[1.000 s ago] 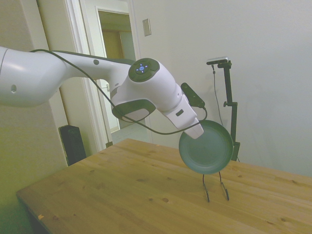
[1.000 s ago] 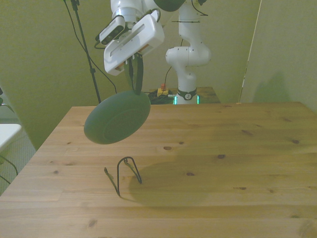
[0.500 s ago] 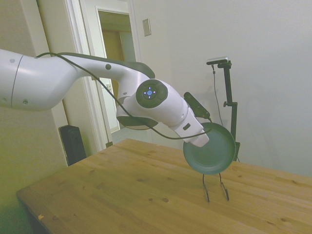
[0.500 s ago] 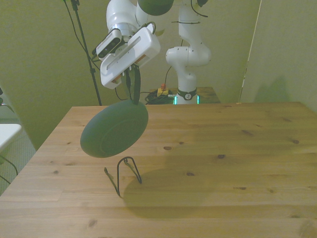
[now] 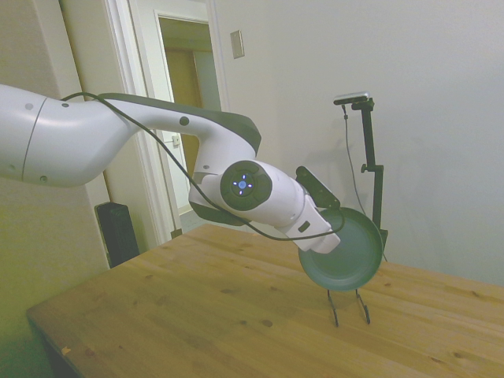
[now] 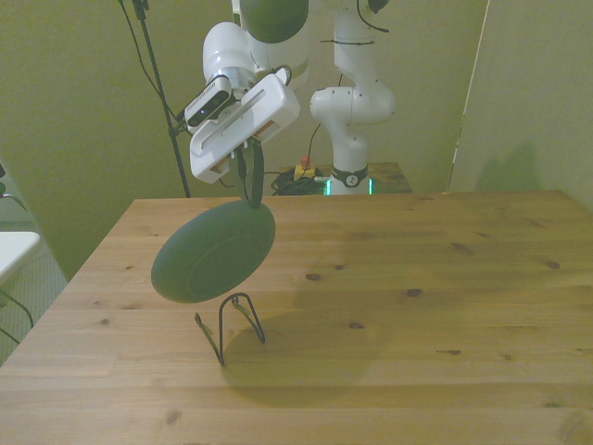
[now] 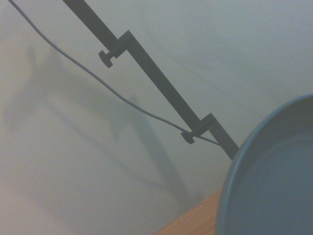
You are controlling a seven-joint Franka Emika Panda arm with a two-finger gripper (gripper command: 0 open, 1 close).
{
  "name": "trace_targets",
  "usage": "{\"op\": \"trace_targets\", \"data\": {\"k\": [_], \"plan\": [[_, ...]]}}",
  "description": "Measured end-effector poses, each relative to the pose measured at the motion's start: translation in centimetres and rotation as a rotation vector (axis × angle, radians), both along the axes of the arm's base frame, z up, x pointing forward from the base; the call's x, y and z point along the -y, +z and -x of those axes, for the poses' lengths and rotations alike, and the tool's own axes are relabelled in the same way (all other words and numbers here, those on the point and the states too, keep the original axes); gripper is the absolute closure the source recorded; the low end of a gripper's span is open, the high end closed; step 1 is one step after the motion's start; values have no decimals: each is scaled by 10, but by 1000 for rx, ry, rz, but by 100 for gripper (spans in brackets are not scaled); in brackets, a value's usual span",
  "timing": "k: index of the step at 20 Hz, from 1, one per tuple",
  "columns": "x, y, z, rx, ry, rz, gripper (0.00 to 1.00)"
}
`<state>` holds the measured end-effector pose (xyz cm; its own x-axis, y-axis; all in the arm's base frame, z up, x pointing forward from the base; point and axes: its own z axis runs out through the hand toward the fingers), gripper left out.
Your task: Load the plate
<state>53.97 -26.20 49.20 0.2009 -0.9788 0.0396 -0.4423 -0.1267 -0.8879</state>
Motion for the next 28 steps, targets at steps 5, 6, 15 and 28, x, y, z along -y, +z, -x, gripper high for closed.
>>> {"op": "trace_targets", "data": {"k": [5,6,15,28], "plan": [[10,-17,-4,-11,-1,-11,100],[11,-20,-5,-13,0,-10,100],[9,-39,-12,-16,19,-2,100],[8,-57,-22,-43,26,-2,0]]}}
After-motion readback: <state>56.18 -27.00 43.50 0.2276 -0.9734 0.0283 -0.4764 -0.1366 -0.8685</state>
